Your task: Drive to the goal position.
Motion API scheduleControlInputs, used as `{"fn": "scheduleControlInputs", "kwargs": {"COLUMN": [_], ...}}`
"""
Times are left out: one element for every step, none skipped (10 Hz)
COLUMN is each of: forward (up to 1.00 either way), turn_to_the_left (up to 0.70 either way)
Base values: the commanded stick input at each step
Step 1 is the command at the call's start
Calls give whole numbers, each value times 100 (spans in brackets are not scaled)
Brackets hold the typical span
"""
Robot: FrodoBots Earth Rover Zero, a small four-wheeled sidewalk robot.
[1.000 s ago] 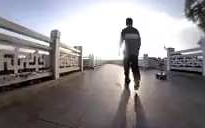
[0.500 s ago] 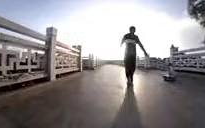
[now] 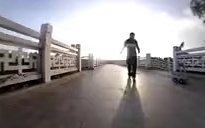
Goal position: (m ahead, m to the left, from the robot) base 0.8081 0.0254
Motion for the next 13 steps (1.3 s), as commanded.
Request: {"fn": "scheduleControlInputs", "kwargs": {"forward": [45,45,45,45,45,45,45,45,45,45,45,45,45], "turn_to_the_left": [0,0,0,0,0,0,0,0,0,0,0,0,0]}}
